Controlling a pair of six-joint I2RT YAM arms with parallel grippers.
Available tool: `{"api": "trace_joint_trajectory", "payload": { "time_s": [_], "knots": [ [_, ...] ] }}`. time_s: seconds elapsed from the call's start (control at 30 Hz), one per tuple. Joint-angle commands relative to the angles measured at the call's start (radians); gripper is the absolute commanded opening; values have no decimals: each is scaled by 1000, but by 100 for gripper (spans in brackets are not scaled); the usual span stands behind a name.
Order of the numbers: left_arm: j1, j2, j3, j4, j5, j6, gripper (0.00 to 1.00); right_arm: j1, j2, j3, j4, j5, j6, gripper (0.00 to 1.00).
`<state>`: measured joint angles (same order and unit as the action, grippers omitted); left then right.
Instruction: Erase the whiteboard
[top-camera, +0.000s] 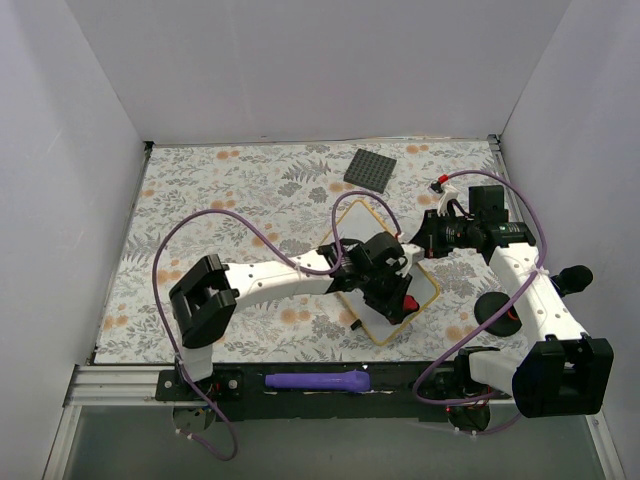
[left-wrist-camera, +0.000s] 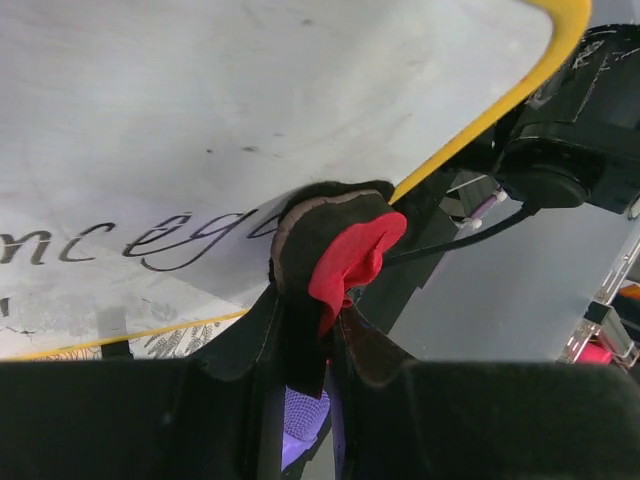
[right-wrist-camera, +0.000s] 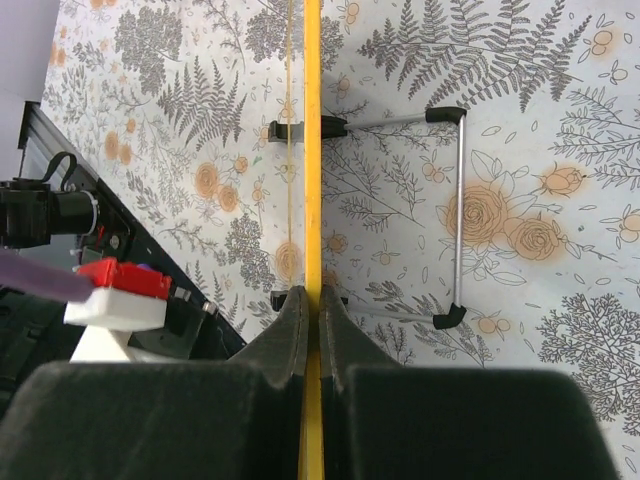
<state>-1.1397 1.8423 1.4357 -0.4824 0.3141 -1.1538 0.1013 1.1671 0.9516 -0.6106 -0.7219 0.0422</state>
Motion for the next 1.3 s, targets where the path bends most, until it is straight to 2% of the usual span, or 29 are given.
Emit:
{"api": "trace_joint_trajectory", "payload": {
  "time_s": [0.0,0.13,0.23,0.33,0.47,0.53,0.6,0.77,0.87,0.9,0.93,1.0,1.03,1.13,1.2,1.27],
  "knots": [
    [82,-9,14,15,2,-15,0,21,-10,-7,-60,-37,16,1],
    [228,15,86,4,-4,6,0,20,-17,-16,-60,-39,15,1],
    [291,35,117,-8,-23,29,0,20,-17,-19,-60,-43,13,1],
    [290,46,132,-10,8,35,0,21,-18,-24,-52,-47,18,1],
    [196,41,146,1,31,48,0,21,-11,-19,-52,-48,16,1],
    [163,35,129,7,87,40,0,20,-7,-8,-58,-45,10,1],
    [162,29,91,8,115,43,0,21,-1,-1,-64,-45,-1,1],
    [290,0,83,-34,207,143,0,20,12,16,-84,-45,-24,1],
    [369,11,175,-160,238,311,0,20,26,35,-119,-33,-39,1],
    [388,20,193,-200,262,351,0,21,31,38,-127,-24,-77,7],
    [426,23,218,-263,281,382,0,21,31,41,-138,-17,-85,22],
    [463,23,221,-306,325,471,0,20,32,45,-156,-13,-96,35],
    [486,25,226,-350,322,503,0,20,34,49,-164,-10,-110,46],
    [523,52,273,-444,315,614,0,21,45,59,-181,15,-119,59],
    [534,78,328,-490,310,664,0,21,55,65,-187,18,-122,60],
    [538,132,394,-557,293,681,0,23,68,75,-187,12,-128,52]
  ]
}}
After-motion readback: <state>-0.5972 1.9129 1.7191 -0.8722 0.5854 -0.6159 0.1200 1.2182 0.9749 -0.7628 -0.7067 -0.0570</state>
